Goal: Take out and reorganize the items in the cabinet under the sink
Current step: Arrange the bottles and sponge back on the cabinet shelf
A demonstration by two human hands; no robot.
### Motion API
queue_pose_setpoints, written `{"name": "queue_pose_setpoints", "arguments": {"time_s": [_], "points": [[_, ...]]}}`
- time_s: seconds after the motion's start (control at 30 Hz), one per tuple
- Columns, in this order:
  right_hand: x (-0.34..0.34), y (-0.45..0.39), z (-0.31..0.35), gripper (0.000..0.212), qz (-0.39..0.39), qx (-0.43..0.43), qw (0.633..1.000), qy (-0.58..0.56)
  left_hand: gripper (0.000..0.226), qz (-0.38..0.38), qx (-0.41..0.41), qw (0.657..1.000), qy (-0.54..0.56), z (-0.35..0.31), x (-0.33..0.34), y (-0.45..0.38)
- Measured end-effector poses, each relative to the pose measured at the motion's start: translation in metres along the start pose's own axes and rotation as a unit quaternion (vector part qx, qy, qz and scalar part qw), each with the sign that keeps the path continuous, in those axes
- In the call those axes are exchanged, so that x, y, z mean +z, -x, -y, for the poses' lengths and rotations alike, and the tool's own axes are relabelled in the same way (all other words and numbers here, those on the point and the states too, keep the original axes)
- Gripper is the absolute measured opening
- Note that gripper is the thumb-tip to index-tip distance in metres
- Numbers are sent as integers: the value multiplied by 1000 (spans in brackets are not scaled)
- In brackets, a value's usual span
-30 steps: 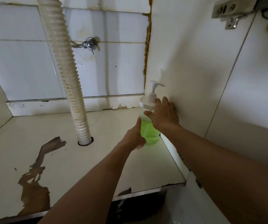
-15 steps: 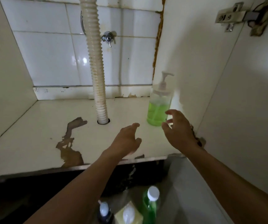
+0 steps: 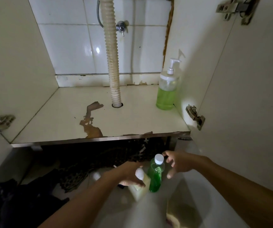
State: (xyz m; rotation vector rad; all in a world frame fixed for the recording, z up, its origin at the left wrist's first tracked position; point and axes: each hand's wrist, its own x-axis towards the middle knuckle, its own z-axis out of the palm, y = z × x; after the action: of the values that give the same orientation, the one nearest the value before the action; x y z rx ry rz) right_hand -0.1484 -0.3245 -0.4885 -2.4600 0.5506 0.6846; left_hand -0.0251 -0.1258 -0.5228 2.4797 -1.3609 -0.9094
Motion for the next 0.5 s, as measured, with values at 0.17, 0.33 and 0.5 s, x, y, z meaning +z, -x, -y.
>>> {"name": "queue_pose_setpoints", "arguments": {"time_s": [0.17,0.33,0.5], "points": [[13,-8,7,78,-42,-27,999,-1,81,-99,-56,993,-12,4,37,-10],[29,-14,3,78,-85,-64,994,-35,94,-189,-90,973,101,3,70,-17],[39,-21,-5,76,-98,-86,990,-59,92,-246,-113,941,203,1,92,-13]]}}
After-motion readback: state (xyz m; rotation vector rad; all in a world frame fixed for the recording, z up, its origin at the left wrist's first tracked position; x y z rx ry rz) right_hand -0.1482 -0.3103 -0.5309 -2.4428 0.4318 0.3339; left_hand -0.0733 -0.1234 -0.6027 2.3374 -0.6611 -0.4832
